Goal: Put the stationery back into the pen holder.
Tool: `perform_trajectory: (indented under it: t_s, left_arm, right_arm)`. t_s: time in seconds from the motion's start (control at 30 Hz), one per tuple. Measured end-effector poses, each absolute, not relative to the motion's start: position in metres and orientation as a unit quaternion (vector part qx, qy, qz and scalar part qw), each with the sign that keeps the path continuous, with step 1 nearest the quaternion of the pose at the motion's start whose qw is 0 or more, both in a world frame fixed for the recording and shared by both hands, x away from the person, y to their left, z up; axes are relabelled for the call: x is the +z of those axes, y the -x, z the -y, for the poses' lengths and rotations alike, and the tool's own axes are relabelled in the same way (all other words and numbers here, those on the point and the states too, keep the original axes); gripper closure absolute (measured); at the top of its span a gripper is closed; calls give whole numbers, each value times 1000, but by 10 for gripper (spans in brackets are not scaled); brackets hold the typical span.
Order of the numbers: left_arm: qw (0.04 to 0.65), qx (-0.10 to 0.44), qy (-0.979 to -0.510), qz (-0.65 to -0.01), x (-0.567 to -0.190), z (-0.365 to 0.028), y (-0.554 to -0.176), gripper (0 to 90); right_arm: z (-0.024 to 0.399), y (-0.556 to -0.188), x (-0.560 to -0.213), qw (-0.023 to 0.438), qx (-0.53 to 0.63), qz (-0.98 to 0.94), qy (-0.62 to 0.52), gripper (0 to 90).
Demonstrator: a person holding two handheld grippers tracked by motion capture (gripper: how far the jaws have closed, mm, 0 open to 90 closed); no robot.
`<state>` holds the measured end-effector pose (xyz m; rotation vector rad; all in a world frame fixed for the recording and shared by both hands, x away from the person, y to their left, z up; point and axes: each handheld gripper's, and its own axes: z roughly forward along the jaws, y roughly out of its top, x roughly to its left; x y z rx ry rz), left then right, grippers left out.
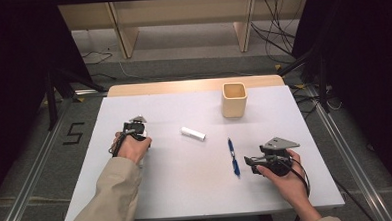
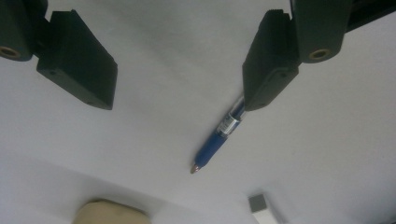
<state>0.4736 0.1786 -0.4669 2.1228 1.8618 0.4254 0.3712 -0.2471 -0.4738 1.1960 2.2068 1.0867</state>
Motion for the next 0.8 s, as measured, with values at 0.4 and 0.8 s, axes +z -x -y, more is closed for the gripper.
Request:
perform_trajectory:
  t_s: [0.4, 0.8]
  left_arm:
    - [143, 147, -733, -649, -467, -178, -473, 741]
    - [142, 149, -729, -653, -467, -177, -473, 758]
  right_arm:
    - [247, -371, -474, 202, 388, -791, -427, 272]
    - [247, -371, -474, 202, 388, -792, -426, 272]
